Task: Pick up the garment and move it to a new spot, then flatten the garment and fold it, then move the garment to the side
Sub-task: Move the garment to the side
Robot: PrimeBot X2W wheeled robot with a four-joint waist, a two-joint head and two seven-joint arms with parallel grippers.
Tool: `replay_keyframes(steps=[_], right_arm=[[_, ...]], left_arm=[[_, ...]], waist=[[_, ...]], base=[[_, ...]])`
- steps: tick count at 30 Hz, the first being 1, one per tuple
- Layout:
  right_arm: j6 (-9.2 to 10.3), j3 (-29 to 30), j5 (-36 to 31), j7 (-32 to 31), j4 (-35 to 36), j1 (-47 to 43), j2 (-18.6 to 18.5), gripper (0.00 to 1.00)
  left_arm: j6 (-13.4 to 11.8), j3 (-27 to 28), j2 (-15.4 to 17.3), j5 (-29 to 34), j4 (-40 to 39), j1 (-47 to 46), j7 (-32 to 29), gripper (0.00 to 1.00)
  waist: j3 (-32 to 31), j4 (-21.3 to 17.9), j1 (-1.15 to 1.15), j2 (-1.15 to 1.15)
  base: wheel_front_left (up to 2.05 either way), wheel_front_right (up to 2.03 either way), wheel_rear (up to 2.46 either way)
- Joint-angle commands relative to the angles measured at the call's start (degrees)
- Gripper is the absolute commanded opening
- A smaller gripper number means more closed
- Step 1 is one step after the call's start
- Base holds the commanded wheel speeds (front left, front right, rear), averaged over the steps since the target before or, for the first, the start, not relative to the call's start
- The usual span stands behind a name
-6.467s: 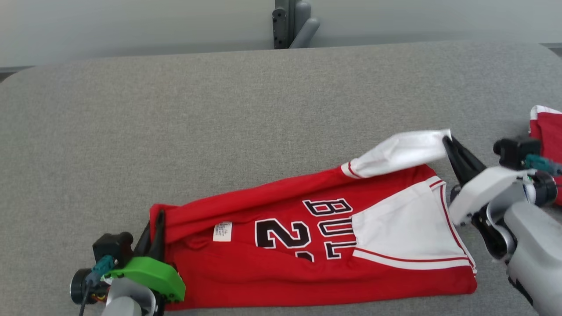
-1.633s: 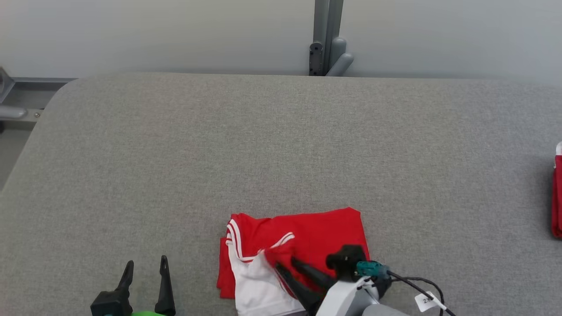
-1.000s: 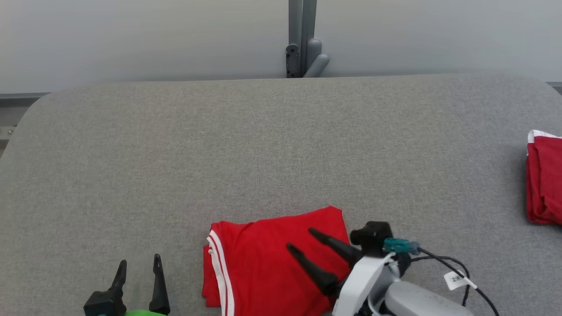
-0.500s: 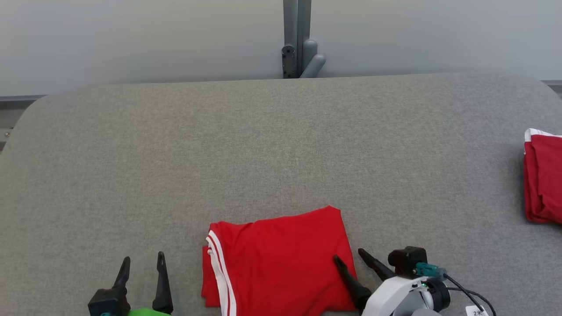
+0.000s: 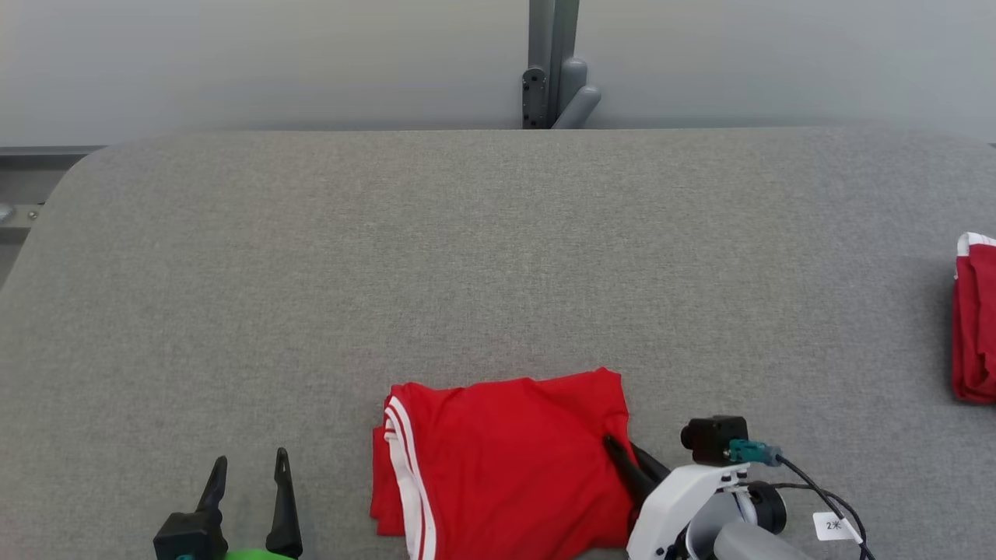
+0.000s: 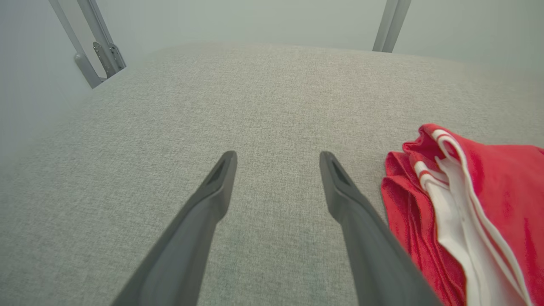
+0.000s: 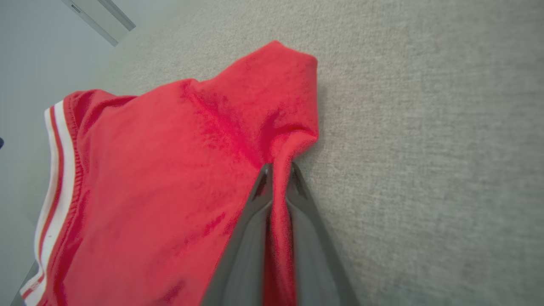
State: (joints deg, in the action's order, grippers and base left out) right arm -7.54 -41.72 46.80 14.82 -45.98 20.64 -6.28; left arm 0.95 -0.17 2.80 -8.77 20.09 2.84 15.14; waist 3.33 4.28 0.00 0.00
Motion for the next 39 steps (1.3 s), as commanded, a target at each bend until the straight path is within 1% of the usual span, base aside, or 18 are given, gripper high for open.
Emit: replay_keyframes(steps=[1, 2, 4, 5, 6, 9, 15, 19, 25, 29, 32, 36, 39], right_arm=[[0.13, 1.62, -0.40, 0.38, -0.11, 0.82, -1.45, 0.00], [0.12, 3.60, -1.42, 0.38, 0.87, 0.59, -1.76, 0.00], [0.10, 4.75, -2.53, 0.39, 1.74, -0.14, -1.50, 0.00], [0.10, 5.17, -3.16, 0.39, 2.18, -0.37, -1.49, 0.00], [0.10, 5.17, -3.16, 0.39, 2.18, -0.37, -1.49, 0.00], [0.10, 6.17, -4.56, 0.40, 3.31, -0.98, -1.64, 0.00], [0.10, 6.46, -6.56, 0.41, 5.78, -1.49, -0.91, 0.00], [0.09, 6.08, -6.92, 0.41, 7.15, -1.58, -0.39, 0.00], [0.09, 8.12, -8.03, 0.41, 9.32, -1.94, -0.04, 0.00], [0.08, 7.77, -10.72, 0.42, 11.07, 1.46, 0.84, 0.00], [0.09, 9.56, -13.02, 0.42, 11.95, 5.08, 1.18, 0.00], [0.09, 13.59, -18.13, 0.40, 10.76, 11.42, 0.22, 0.00], [0.10, 18.59, -20.86, 0.39, 8.39, 15.70, -3.37, 0.00]], left_arm=[[0.37, 0.03, 0.21, 0.43, -0.32, 0.13, -0.05, 1.00], [0.50, -0.06, 0.20, 0.44, -0.38, 0.76, -0.05, 1.00], [0.61, -0.41, 0.21, 0.48, -0.50, 1.17, -0.05, 1.00], [0.70, -0.61, 0.21, 0.35, -0.66, 1.16, -0.05, 1.00], [0.70, -0.61, 0.21, 0.35, -0.66, 1.16, -0.05, 1.00], [0.91, -1.20, 0.21, 0.06, -0.91, 0.47, -0.05, 1.00], [1.06, -2.26, 0.21, 0.48, -1.55, -2.20, -0.05, 1.00], [0.93, -2.43, 0.22, 0.08, -1.65, -3.09, -0.05, 1.00], [2.02, -3.46, 0.26, 1.41, -0.33, -5.40, -0.05, 1.00], [1.99, -2.50, 0.28, 2.10, 0.14, -5.07, -0.05, 1.00], [2.33, -2.33, 0.27, 3.53, 1.13, -5.76, -0.05, 1.00], [2.76, -1.74, 0.32, 4.84, 1.16, -6.97, -0.05, 1.00], [2.93, -1.14, 0.66, 5.45, 1.47, -7.51, -0.05, 1.00]], waist=[[-0.95, -2.44, 0.00, 0.00], [-1.28, -4.97, 0.00, 0.00], [-1.48, -8.34, 0.00, 0.00], [-1.52, -10.21, 0.00, 0.00], [-1.52, -10.21, 0.00, 0.00], [-1.26, -16.33, 0.00, 0.00], [0.07, -28.20, 0.00, 0.00], [1.17, -33.81, 0.00, 0.00], [3.91, -34.93, 0.00, 0.00], [5.21, -34.61, 0.00, 0.00], [6.95, -32.28, 0.00, 0.00], [9.01, -28.04, 0.00, 0.00], [10.25, -25.27, 0.00, 0.00]], base=[[0.00, 0.00, 0.00], [0.00, 0.00, 0.00], [0.00, 0.00, 0.00], [0.00, 0.00, 0.00], [0.00, 0.00, 0.00], [0.00, 0.00, 0.00], [0.00, 0.00, 0.00], [0.00, 0.00, 0.00], [0.00, 0.00, 0.00], [0.00, 0.00, 0.00], [0.00, 0.00, 0.00], [0.00, 0.00, 0.00], [0.00, 0.00, 0.00]])
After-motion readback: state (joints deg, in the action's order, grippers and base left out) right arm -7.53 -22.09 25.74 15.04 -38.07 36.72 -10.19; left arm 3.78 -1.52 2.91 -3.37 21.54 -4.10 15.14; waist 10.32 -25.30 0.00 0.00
